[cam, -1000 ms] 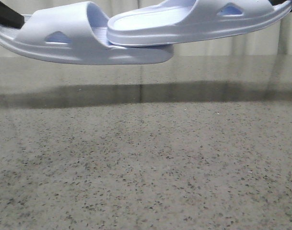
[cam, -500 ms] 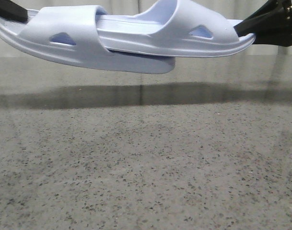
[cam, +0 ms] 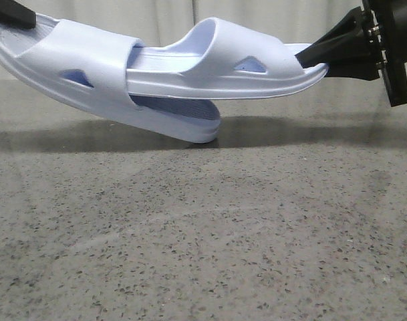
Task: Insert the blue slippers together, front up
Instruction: 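Slide the right gripper's slipper sole into the other slipper's strap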
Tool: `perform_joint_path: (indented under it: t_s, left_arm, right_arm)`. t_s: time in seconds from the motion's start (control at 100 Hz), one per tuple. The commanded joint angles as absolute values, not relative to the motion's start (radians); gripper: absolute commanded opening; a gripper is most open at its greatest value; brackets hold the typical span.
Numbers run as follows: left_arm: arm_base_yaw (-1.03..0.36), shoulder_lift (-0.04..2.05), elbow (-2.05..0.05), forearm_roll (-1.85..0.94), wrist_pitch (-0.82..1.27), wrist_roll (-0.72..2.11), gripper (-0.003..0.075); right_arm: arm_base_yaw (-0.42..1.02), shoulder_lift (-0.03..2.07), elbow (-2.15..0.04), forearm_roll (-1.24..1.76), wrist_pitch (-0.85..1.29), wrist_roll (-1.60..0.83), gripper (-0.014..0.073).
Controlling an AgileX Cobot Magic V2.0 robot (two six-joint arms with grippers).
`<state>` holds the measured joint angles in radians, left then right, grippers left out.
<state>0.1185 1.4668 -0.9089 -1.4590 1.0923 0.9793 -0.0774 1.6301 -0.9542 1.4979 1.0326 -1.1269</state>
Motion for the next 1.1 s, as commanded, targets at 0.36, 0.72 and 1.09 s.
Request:
perform_joint_path:
  t_s: [0.36,0.72,1.09]
  left_arm:
    - [0.111,1.438,-0.939,-1.572,1.256,0.988,0.0015]
    - [0.111,1.438,-0.939,-1.555,1.260,0.988,0.0015]
    - [0.112,1.438,-0.939,-1.564,1.242,1.012,0.0015]
  right_arm:
    - [0.024,1.635,-0.981,1.562,1.099,-1.152,-0.0099]
    - [0.072,1.635,-1.040,1.564,1.079,-1.154,-0.0099]
    - [0.004,1.633,-1.040,1.543,1.147,-1.154,0.0015]
